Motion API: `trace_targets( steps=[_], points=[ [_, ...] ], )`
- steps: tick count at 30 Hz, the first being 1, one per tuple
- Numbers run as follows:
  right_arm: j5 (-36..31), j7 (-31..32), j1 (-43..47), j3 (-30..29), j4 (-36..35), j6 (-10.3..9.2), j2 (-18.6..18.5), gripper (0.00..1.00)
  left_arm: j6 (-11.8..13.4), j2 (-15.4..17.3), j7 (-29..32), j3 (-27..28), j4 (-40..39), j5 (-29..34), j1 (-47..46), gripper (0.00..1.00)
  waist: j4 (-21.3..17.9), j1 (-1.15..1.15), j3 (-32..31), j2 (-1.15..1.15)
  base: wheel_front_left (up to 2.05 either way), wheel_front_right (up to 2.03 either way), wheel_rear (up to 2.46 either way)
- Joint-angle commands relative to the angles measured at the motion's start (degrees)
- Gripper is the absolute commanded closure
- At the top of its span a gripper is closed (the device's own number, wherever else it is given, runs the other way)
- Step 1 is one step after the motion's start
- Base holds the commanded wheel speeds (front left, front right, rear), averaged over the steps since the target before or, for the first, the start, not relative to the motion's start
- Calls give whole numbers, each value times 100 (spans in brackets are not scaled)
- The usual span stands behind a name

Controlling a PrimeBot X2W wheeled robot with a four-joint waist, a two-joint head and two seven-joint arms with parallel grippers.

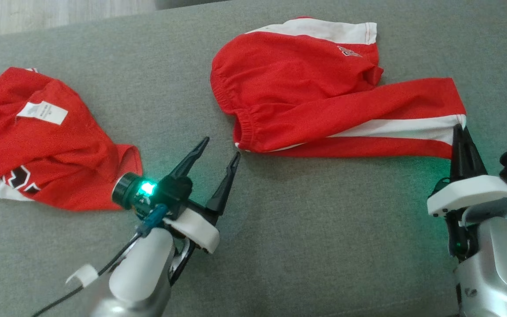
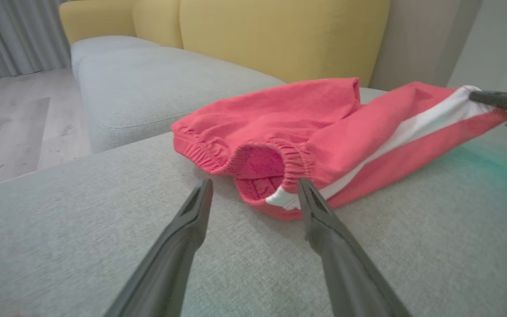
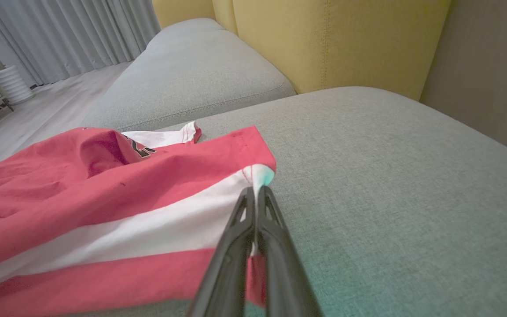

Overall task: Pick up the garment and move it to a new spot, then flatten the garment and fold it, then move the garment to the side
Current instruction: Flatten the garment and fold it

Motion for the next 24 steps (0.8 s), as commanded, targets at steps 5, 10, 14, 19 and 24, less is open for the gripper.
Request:
trace_targets(
  steps=[5, 10, 14, 19, 24],
  points=[
    [33, 36, -30, 217, -275, -4, -16, 100, -21, 225, -20, -484, 199, -147, -546, 0, -83, 0, 97, 0, 0, 0, 0],
    [39, 75, -42, 294, -313, -4, -16, 100, -22, 295, -25, -869, 442, -370, -808, 0, -142, 0, 138, 0, 0, 0, 0],
    [63, 95, -60, 366, -333, -4, -16, 100, -22, 303, -27, -1071, 591, -479, -977, 0, -197, 0, 175, 0, 0, 0, 0],
    [97, 117, -89, 467, -381, -4, -16, 100, -22, 335, -28, -1249, 702, -582, -1141, 0, -263, 0, 234, 0, 0, 0, 0],
    [107, 132, -106, 480, -437, -4, -16, 100, -23, 372, -28, -1468, 742, -754, -1253, 100, -272, 0, 285, 0, 0, 0, 0]
  ],
)
